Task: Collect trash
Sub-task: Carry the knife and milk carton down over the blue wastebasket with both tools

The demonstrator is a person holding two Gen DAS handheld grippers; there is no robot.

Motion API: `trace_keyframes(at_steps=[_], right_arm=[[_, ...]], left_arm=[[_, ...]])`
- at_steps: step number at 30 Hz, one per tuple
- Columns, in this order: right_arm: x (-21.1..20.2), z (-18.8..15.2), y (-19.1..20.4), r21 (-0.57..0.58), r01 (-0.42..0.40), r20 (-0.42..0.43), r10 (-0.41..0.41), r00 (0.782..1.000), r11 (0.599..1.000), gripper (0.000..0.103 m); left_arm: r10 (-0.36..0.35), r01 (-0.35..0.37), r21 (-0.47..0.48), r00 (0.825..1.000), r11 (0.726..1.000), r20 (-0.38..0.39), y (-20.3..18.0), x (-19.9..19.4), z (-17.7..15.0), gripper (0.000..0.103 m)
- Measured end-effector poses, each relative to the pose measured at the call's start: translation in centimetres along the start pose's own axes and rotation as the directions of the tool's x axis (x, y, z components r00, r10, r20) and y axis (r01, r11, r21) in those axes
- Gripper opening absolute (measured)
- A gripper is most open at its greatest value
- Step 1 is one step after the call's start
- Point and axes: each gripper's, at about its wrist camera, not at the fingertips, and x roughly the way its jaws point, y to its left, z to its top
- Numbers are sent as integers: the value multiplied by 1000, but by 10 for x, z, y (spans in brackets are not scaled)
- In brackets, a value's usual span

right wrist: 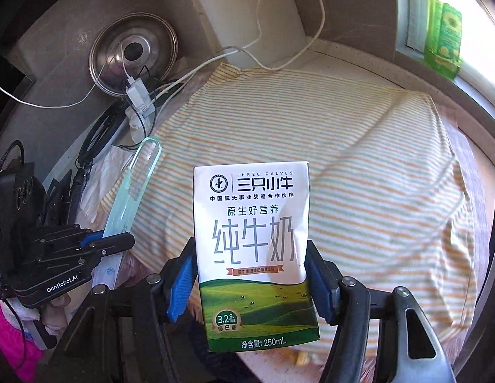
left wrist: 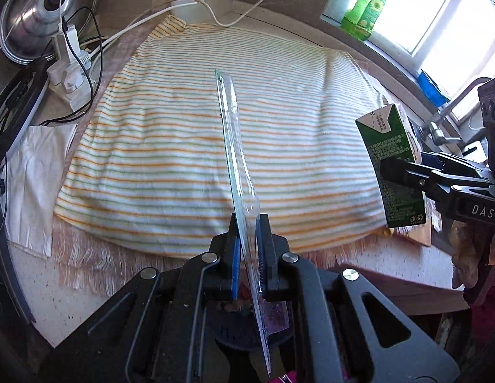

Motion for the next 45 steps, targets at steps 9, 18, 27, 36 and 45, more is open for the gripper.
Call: trace_keyframes(at_steps=[9, 18, 27, 36, 45], right_arm=[[-20, -78, 25, 89, 39, -7, -39, 999, 995, 65], [-21, -130, 30, 130, 41, -42, -36, 998, 991, 65], [-8, -168, 30, 136, 27, -91, -14, 996, 990, 65], [18, -202, 34, 121, 25, -159, -5, 987, 992, 65], [49, -231, 29, 117, 50, -230, -22, 973, 992, 65]], left_arm=[[-46, 48, 44, 998, 998, -46, -9, -10, -56, 7], [-55, 60, 43, 993, 997, -109, -21, -1, -103, 7], [-69, 74, 23, 981, 997, -182, -29, 14, -145, 7], [-81, 86, 7, 960, 996, -269, -35, 45, -178, 7], [-58, 56, -17, 933, 998, -355, -32, 89, -199, 7]])
